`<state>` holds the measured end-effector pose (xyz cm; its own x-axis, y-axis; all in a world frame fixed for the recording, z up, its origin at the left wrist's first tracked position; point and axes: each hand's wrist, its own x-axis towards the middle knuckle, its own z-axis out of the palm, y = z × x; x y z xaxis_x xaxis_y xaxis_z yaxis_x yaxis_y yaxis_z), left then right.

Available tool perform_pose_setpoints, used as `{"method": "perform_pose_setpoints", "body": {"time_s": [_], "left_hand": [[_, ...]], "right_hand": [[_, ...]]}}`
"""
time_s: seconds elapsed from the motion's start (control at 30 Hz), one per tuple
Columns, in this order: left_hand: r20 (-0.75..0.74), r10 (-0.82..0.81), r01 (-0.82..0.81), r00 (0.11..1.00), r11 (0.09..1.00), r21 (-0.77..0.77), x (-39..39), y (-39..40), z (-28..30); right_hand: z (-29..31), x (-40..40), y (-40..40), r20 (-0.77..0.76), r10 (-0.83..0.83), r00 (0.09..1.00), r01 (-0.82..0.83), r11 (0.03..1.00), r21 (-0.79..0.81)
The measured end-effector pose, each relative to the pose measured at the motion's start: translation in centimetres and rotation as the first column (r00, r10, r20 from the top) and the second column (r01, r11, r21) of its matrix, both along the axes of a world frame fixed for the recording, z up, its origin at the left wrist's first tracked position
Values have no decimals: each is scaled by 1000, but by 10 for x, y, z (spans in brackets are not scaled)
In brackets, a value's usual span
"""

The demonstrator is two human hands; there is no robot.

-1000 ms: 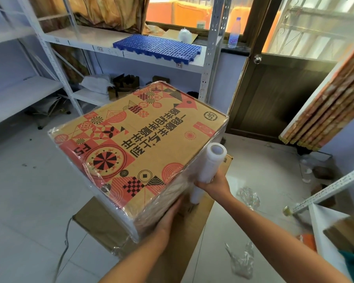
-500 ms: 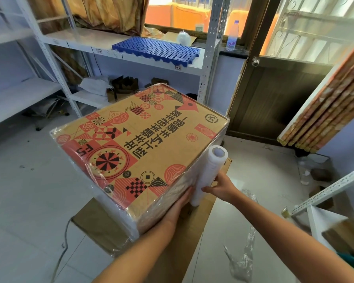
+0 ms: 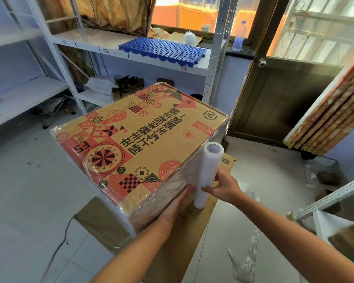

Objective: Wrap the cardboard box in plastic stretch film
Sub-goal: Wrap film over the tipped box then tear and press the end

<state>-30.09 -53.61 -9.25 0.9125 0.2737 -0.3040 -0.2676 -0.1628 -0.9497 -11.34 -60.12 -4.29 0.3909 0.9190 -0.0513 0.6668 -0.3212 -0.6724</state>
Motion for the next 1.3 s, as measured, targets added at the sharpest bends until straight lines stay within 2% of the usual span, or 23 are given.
{"method": "perform_pose_setpoints", "body": {"time_s": [0.17, 0.3, 0.5, 0.6, 0.7, 0.8, 0.87, 0.93, 1.1, 1.23, 1.3], "left_hand": [[-2, 28, -28, 1000, 1000, -13, 0, -1, -3], [-20, 50, -51, 999, 999, -13, 3, 1, -7], [-11, 90, -90, 996, 996, 20, -1, -2, -8], [-23, 92, -91, 996, 995, 31, -3, -5, -3], [-57, 53, -50, 997, 997, 52, -1, -11, 11], [-39, 34, -35, 999, 999, -16, 11, -24, 26], [23, 46, -43, 999, 994, -105, 22, -32, 36], [73, -17, 28, 997, 988, -149, 31, -33, 49], [78, 4, 4, 997, 995, -99, 29, -18, 66], [101, -8, 22, 995, 990, -137, 14, -12, 65], [135, 35, -4, 990, 975, -223, 8, -13, 70]], "right_hand": [[-5, -2, -7, 17, -93, 995, 93, 996, 0], [-7, 0, -11, 87, -176, 980, 176, 984, 10], [-3, -5, 4, 71, -320, 945, 318, 947, 36], [-9, -11, 11, -101, -304, 947, 309, 950, 35], [-7, -4, 15, -310, -151, 939, 176, 983, 54], [-7, 9, 10, -380, -16, 925, 21, 1000, 10], [-9, 16, 5, -383, -3, 924, 2, 1000, -3], [-12, 20, 0, -389, -2, 921, 15, 999, 31], [-15, 22, -4, -408, -85, 909, 116, 992, 52], [-10, 26, 0, -294, -140, 946, 155, 988, 27], [-9, 28, 1, -213, -182, 960, 189, 982, 10]]}}
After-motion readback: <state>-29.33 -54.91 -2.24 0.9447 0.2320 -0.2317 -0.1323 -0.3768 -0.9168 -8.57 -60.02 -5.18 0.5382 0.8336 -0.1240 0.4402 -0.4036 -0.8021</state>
